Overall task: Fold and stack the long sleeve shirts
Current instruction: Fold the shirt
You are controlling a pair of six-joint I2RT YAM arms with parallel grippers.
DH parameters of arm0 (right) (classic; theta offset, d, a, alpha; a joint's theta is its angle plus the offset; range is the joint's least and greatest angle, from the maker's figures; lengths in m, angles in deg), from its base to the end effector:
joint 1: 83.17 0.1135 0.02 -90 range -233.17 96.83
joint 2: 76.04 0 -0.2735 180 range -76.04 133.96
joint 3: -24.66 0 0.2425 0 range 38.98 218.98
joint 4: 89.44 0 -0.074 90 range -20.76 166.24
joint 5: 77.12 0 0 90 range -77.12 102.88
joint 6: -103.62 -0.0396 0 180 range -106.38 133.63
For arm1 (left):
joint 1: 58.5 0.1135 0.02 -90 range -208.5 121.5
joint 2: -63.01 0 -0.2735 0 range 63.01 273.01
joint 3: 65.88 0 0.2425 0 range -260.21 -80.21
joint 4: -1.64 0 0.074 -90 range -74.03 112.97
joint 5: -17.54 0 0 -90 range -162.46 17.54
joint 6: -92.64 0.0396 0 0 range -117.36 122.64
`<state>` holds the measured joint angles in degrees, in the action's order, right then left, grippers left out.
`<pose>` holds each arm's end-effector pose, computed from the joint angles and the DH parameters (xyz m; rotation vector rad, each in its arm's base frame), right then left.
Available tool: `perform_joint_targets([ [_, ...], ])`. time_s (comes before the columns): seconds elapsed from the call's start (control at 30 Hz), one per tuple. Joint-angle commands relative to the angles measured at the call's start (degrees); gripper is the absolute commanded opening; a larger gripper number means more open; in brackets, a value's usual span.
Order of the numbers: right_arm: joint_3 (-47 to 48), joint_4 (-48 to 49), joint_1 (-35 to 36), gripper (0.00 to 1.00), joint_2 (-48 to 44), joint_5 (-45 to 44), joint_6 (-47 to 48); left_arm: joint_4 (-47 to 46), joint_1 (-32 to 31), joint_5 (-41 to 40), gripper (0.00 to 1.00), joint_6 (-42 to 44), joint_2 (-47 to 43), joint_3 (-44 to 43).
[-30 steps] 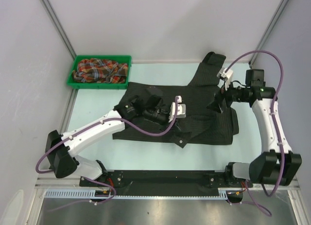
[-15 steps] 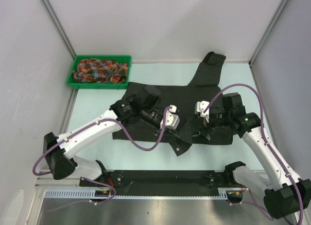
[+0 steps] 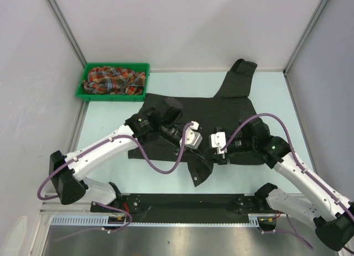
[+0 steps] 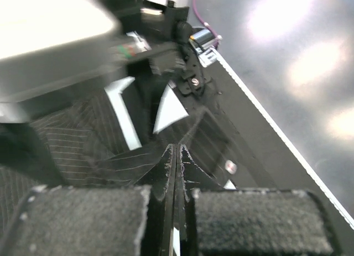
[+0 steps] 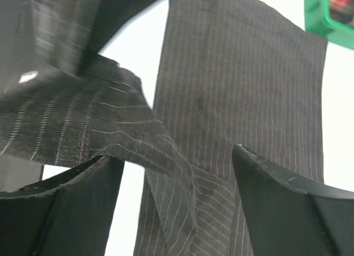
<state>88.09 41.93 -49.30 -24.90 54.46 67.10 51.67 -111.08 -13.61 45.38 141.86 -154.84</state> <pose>0.1255 0.1159 0.3167 -1.6959 1.2077 0.5888 0.1422 -0.2416 0.3638 1.8927 0.9886 -1.2431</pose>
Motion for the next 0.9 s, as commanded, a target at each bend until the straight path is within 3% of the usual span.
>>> perform_joint_targets([
  [0.0,-0.32,3.01,3.30,0.68,-1.30,-2.12,0.32,-6.86,2.39,2.50,0.00,-3.88,-2.90,1.85],
  [0.03,-0.50,3.62,3.66,0.60,-1.82,-2.38,-1.69,-9.05,3.44,2.50,0.00,-6.16,-3.35,2.90],
  [0.17,0.90,7.32,4.45,0.00,-1.65,-4.31,-11.96,-11.44,4.50,1.97,0.00,-10.39,-5.28,5.72],
  [0.3,3.10,7.32,4.02,0.00,-1.21,-5.46,-18.57,-17.65,6.60,-1.19,0.06,-17.74,-8.70,10.89],
  [0.4,2.49,8.63,2.44,0.00,-2.35,-7.64,-20.77,-21.89,9.58,-6.01,0.25,-24.78,-11.52,13.45],
  [0.47,3.10,10.56,-1.33,0.00,-1.92,-8.10,-24.09,-23.83,11.26,-12.50,0.46,-29.53,-13.63,14.07],
  [0.5,3.37,11.79,-3.35,0.00,-1.48,-8.44,-25.86,-25.40,12.83,-20.19,0.55,-34.26,-14.33,14.42],
  [0.57,3.98,16.26,-9.32,0.00,0.88,-8.80,-31.99,-25.86,14.77,-24.29,0.69,-36.49,-15.91,14.25],
  [0.6,4.94,17.85,-11.00,0.00,2.03,-9.32,-33.59,-25.77,16.18,-30.14,0.92,-38.68,-16.35,13.64],
  [0.63,5.56,19.17,-12.58,0.00,3.26,-9.76,-35.52,-25.25,16.63,-32.98,0.99,-39.66,-16.62,13.11],
  [0.77,10.30,27.51,-22.33,0.00,12.29,-7.93,-42.21,-21.92,17.68,-42.92,0.99,-41.77,-16.10,9.78],
  [0.87,15.92,30.60,-25.85,0.00,17.49,-7.13,-45.03,-18.92,18.21,-44.35,0.99,-40.90,-14.69,7.40],
])
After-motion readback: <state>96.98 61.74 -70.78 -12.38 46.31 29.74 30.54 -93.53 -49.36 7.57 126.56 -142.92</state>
